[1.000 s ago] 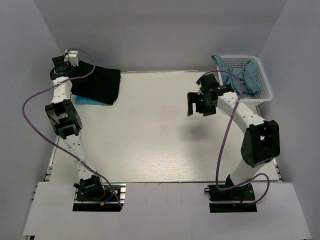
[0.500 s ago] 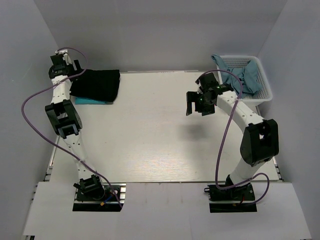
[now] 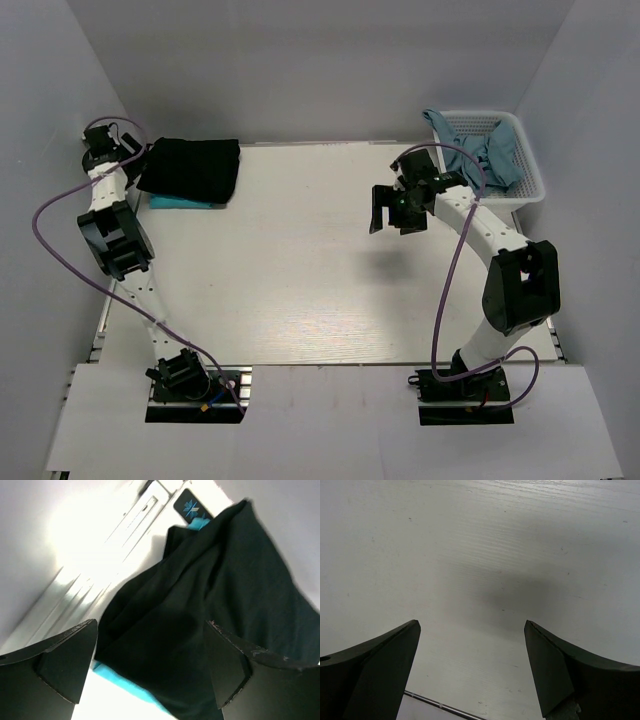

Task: Fold and stack the t-shirts
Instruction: Put the neatly folded tshirt into the corner of the board with the left arm

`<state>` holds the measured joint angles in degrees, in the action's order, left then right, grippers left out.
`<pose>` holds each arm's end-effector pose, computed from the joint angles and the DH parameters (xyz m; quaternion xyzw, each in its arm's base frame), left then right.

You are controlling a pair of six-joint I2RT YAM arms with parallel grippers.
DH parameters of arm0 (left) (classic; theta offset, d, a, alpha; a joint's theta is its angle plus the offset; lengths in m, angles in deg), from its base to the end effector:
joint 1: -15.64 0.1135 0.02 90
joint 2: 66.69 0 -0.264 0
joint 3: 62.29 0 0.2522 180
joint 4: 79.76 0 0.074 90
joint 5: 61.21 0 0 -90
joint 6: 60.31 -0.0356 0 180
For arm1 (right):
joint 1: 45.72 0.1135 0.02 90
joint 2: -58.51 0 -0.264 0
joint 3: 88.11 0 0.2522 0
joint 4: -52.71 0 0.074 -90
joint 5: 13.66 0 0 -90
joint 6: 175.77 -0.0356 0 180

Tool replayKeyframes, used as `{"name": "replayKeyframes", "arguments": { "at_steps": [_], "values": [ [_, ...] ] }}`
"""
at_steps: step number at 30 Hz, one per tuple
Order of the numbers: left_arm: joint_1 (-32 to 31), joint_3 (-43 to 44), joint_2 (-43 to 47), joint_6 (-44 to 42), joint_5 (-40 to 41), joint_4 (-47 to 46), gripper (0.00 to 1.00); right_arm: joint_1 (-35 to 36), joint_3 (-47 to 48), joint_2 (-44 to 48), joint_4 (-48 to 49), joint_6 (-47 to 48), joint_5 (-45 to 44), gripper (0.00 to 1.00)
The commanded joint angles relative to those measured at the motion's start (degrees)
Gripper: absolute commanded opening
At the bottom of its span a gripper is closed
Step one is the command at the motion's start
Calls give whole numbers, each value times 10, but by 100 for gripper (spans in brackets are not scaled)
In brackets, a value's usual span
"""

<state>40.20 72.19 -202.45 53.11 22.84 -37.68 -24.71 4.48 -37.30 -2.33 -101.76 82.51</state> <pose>0.4934 0.2214 0.2169 -0.3541 0.8462 -0.0437 0.3958 0.3310 0.1312 0.2689 -0.0568 0.9589 0.1357 0.2425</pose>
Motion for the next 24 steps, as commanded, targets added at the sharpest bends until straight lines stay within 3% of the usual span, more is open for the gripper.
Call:
{"name": "replayKeyframes", "arguments": {
  "at_steps": [1,8,12,15,16,20,24],
  "values": [
    [3,-19,12,55,-6,-75,95,2,-10,13,23,-7,13,90],
    [3,-13,7,51,-5,-94,94,2,4,-10,15,-9,16,90],
    [3,-19,7,63,5,-45,91,3,12,-17,13,-10,17,90],
    [-6,-67,28,100,56,-20,86,3,8,-17,16,-11,22,90],
    [-13,-86,51,119,119,-26,86,3,6,-17,16,-11,24,90],
    [-18,-218,97,203,151,-130,88,3,11,-17,16,-5,26,90],
    [-18,-259,124,279,192,-182,90,3,11,-15,13,-5,24,90]
  ]
}}
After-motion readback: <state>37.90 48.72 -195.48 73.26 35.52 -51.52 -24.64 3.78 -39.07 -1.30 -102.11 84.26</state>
